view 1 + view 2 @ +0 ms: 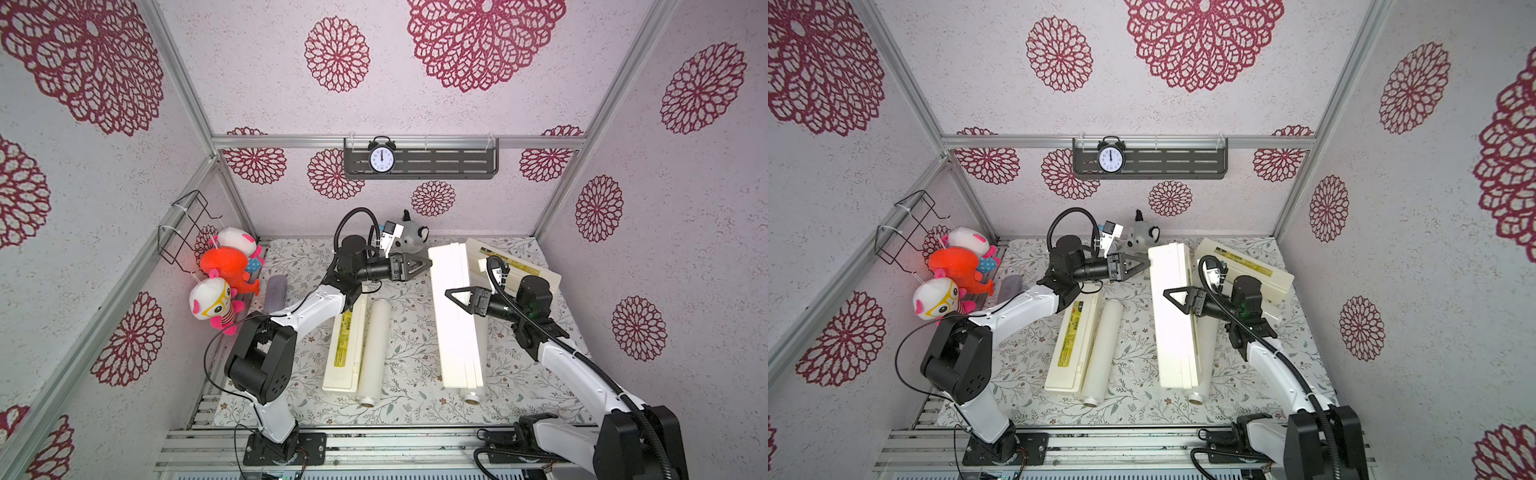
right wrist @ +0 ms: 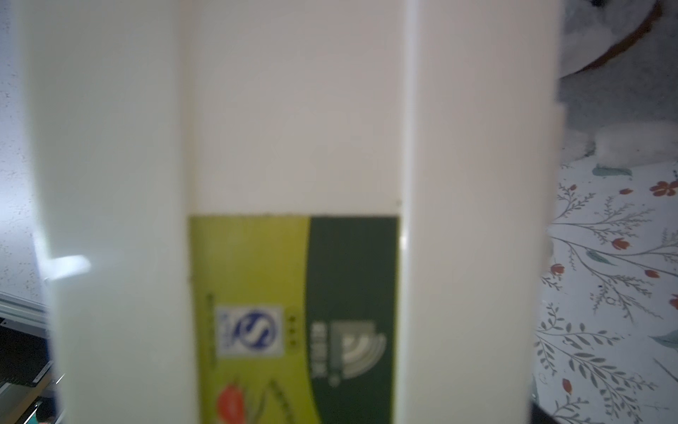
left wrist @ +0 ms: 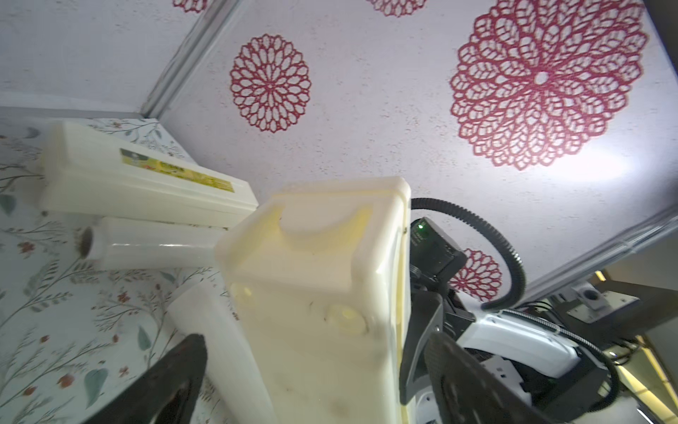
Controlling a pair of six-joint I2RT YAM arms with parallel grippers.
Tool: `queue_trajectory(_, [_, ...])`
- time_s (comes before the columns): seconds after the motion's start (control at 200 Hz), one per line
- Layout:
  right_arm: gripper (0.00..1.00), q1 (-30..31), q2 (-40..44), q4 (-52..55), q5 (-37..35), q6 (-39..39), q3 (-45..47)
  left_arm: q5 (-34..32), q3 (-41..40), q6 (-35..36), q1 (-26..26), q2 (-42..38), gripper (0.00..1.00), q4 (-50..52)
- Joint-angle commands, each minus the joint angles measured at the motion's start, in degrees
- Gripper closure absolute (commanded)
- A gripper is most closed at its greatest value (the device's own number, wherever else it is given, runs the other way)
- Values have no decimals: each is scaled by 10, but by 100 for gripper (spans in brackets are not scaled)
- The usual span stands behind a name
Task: Put plastic wrap rolls into dispensers
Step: Open the lid of the plastic wrap cutting box.
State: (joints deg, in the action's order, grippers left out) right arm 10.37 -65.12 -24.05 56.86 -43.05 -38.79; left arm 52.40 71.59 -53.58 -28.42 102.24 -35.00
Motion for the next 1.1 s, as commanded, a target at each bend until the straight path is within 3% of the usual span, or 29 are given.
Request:
queue_trajectory(0.0, [25, -3, 22, -72, 41, -32, -5, 27, 8, -59, -15, 14, 2, -114])
queue_trajectory(0.205, [25, -3, 20, -106, 49, -55, 3, -2, 39, 34, -38, 10, 2, 22])
queue_trajectory(0.465, [27, -2, 12, -174, 62, -102, 16, -30, 80, 53, -46, 28, 2, 73])
queue_trajectory(0.746, [28, -2, 23, -184, 67, -108, 16, -94, 114, 143, -44, 29, 2, 236])
queue_trajectory(0.856, [28, -2, 24, -185, 69, -106, 15, -89, 109, 134, -38, 27, 2, 222])
queue_trajectory(1.091, [31, 10, -1, -244, 83, -134, 25, -1, 111, 72, -48, 39, 2, 112])
